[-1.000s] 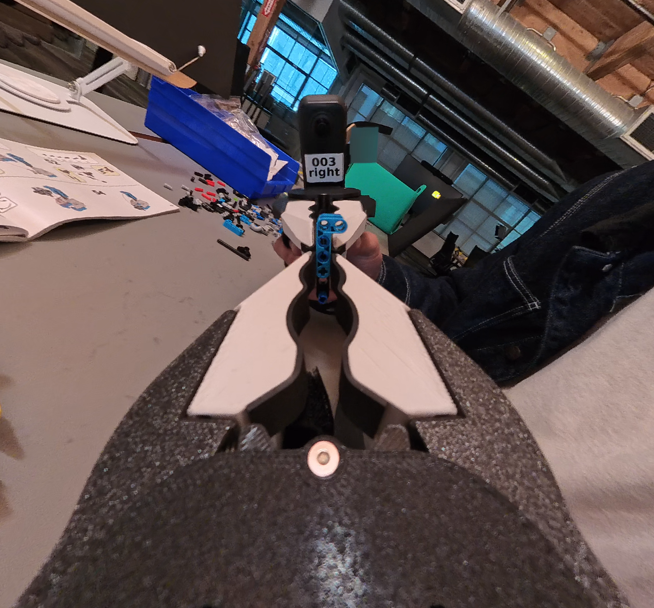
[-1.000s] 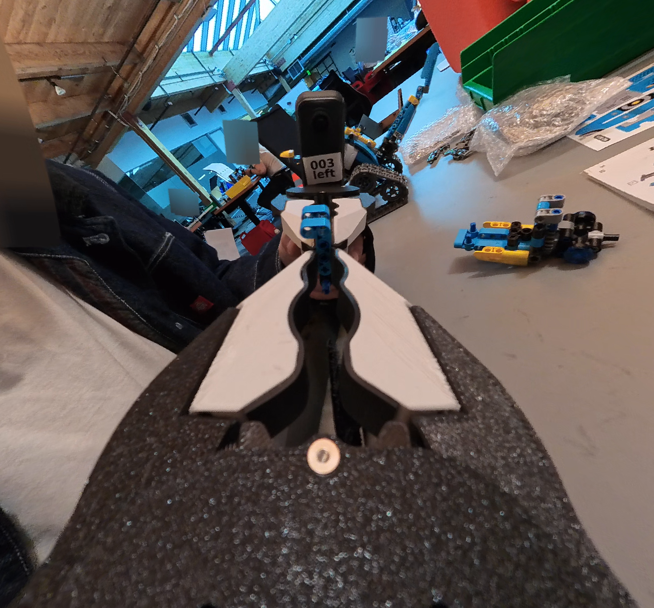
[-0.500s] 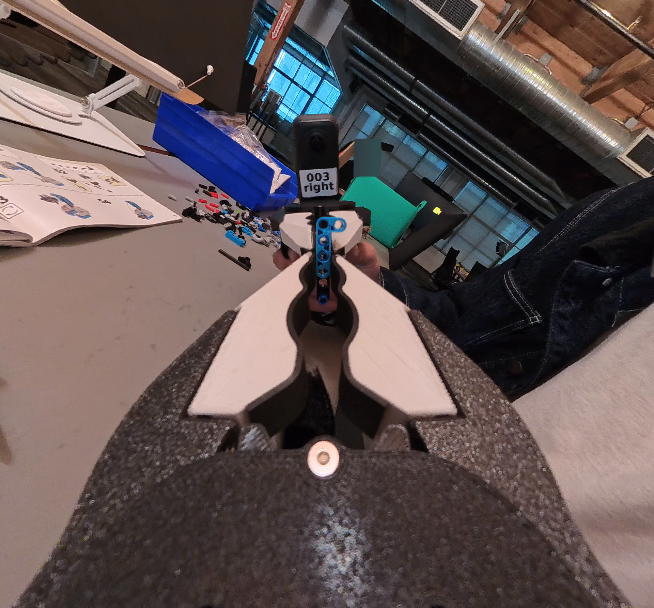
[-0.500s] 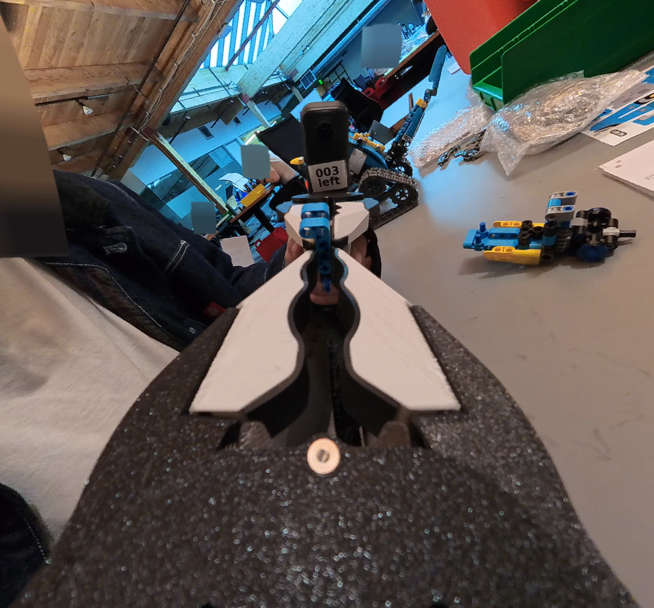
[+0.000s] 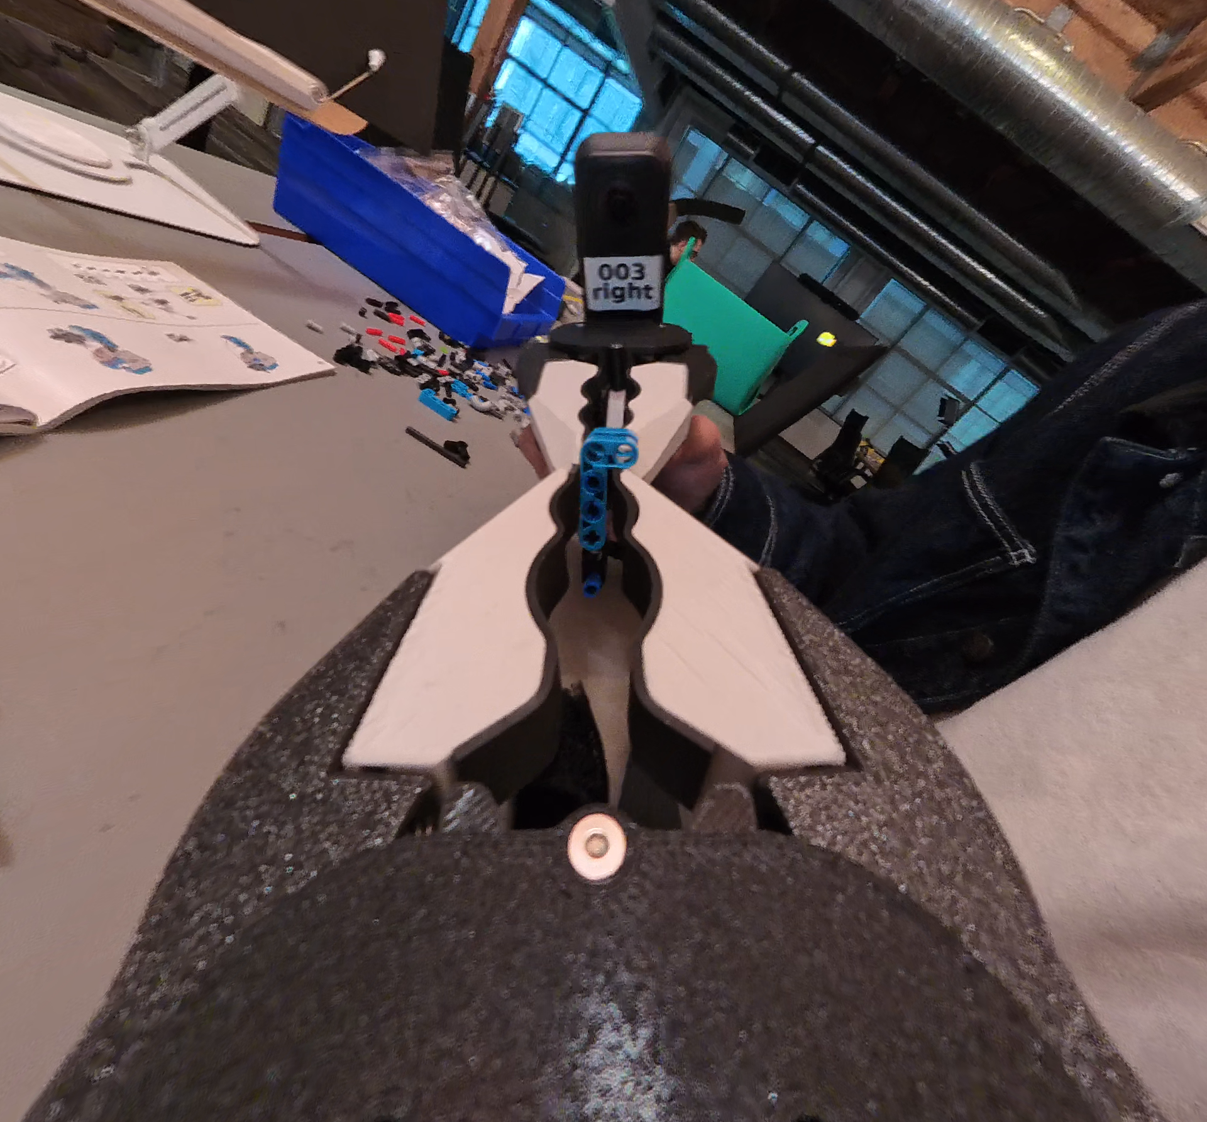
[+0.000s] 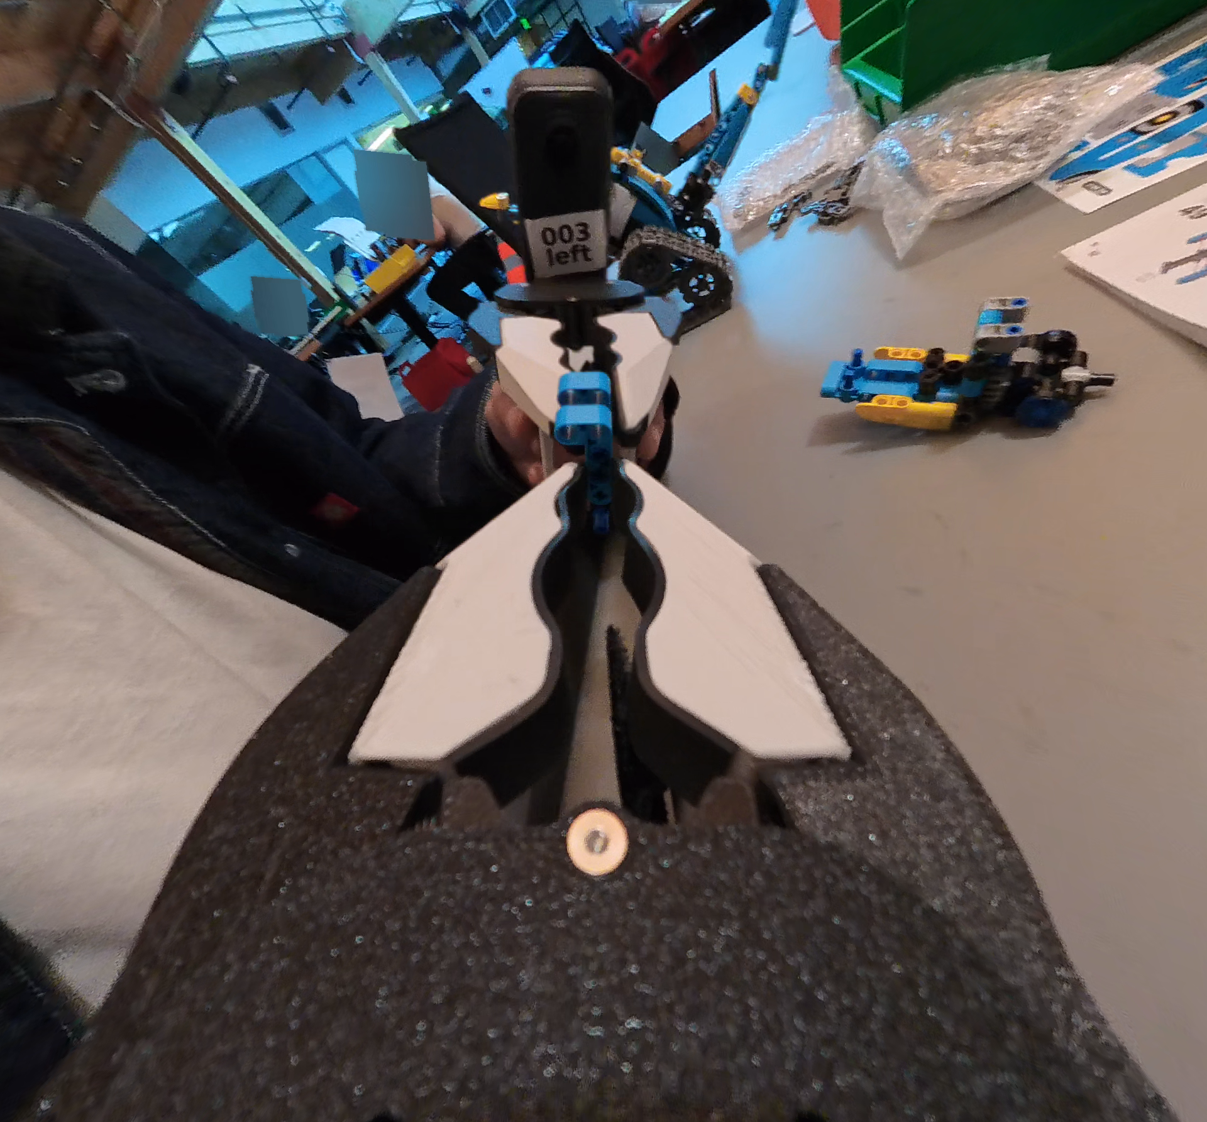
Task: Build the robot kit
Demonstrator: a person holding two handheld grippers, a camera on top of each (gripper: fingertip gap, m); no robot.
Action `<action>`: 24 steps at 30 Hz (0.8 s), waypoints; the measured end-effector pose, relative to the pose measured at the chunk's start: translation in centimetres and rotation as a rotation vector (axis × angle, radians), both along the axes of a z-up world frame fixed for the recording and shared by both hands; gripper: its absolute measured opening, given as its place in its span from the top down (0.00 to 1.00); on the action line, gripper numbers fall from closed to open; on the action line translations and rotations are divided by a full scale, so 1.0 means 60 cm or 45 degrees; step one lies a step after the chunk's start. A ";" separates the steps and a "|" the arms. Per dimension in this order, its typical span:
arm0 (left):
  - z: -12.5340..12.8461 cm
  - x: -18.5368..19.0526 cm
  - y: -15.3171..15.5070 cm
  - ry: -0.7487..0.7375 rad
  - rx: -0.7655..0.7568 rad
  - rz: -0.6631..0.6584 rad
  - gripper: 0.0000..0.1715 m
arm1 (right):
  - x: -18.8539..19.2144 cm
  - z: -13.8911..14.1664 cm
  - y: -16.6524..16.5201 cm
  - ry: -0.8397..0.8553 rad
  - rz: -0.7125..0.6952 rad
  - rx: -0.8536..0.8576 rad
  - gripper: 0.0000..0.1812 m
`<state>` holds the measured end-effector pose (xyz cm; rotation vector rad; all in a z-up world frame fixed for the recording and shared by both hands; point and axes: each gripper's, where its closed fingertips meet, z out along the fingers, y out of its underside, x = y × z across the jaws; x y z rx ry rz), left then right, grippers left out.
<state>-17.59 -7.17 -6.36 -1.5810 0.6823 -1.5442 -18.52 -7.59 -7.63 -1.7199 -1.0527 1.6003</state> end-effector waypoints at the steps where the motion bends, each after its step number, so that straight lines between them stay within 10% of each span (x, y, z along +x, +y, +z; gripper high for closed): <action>1: 0.004 -0.001 -0.005 -0.014 0.019 -0.016 0.96 | -0.002 0.005 -0.004 0.014 0.021 -0.010 0.97; 24: 0.003 -0.010 -0.005 0.014 0.020 -0.012 0.97 | -0.002 0.007 -0.004 0.094 0.036 -0.086 0.98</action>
